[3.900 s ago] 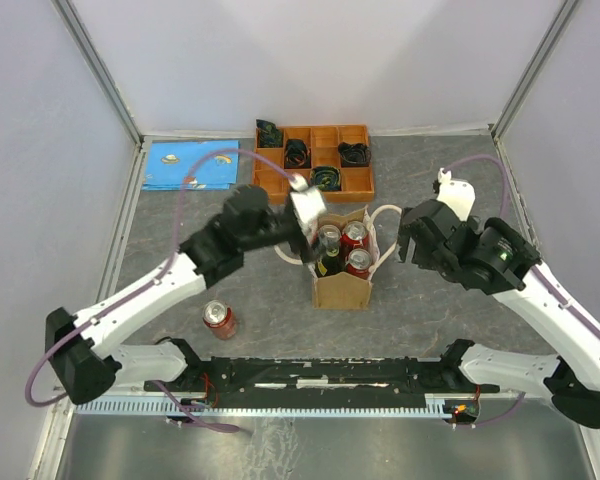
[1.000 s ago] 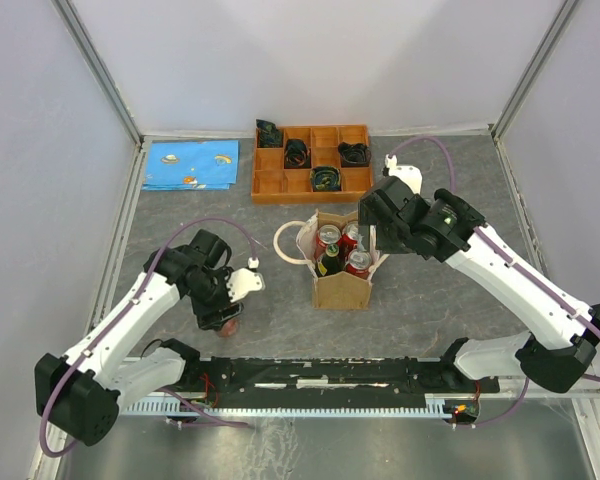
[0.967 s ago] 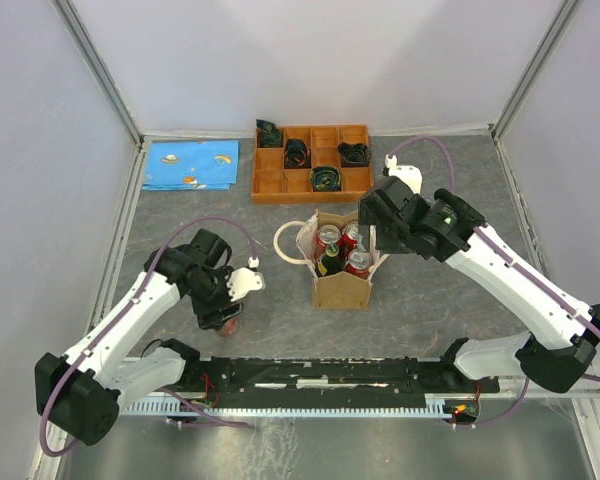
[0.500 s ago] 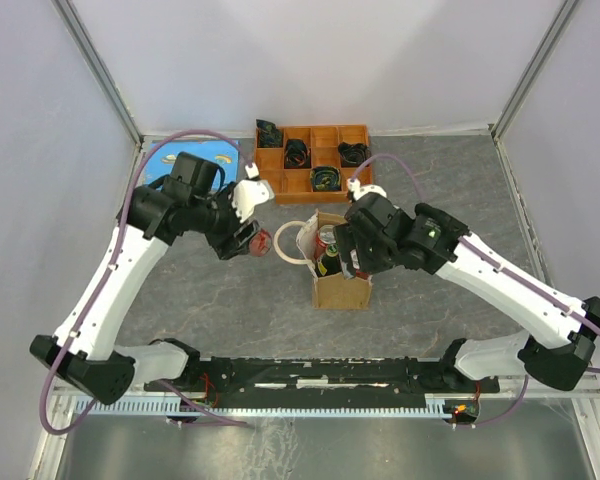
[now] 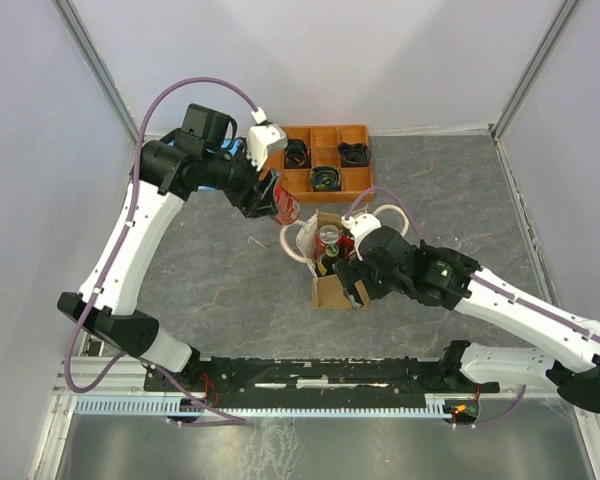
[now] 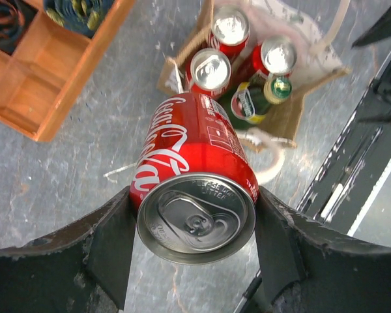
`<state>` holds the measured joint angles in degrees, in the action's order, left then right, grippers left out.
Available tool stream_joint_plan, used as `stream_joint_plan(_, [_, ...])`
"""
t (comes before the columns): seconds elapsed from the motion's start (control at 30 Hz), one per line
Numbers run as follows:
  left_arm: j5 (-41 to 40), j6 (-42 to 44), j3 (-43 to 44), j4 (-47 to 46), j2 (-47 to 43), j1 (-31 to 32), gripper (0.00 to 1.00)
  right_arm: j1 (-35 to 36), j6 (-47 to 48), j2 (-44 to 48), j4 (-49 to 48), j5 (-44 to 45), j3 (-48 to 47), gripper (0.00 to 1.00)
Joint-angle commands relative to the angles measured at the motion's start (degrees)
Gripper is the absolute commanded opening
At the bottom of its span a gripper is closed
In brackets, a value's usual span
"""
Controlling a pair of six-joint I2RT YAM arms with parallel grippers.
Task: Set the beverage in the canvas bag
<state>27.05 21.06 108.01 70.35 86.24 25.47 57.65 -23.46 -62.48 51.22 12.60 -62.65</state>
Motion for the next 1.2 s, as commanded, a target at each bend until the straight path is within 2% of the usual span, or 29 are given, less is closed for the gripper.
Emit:
stream_joint_plan(0.0, [4.4, -6.0, 7.2, -5.2, 0.0, -0.2, 0.03, 0.2, 6.7, 0.6, -9.0, -2.1, 1.1, 0.97])
stream_joint_plan(0.17, [4.2, -6.6, 7.9, -4.2, -1.4, -0.3, 0.03, 0.2, 10.7, 0.2, -12.4, -6.8, 1.3, 0.95])
stream_joint_plan(0.5, [4.1, -7.9, 0.6, -6.7, -6.3, -0.5, 0.03, 0.1, 18.2, -8.2, -16.7, -10.1, 2.2, 0.96])
stream_joint_plan(0.73, [4.7, -6.8, -1.1, -7.0, -6.9, -0.6, 0.03, 0.2, 16.3, -9.0, -15.3, -15.1, 2.2, 0.93])
stream_joint_plan(1.17, [7.2, -4.1, 1.4, -7.3, -1.9, -0.6, 0.03, 0.7, 11.7, -8.5, -9.2, -23.8, 4.5, 0.85])
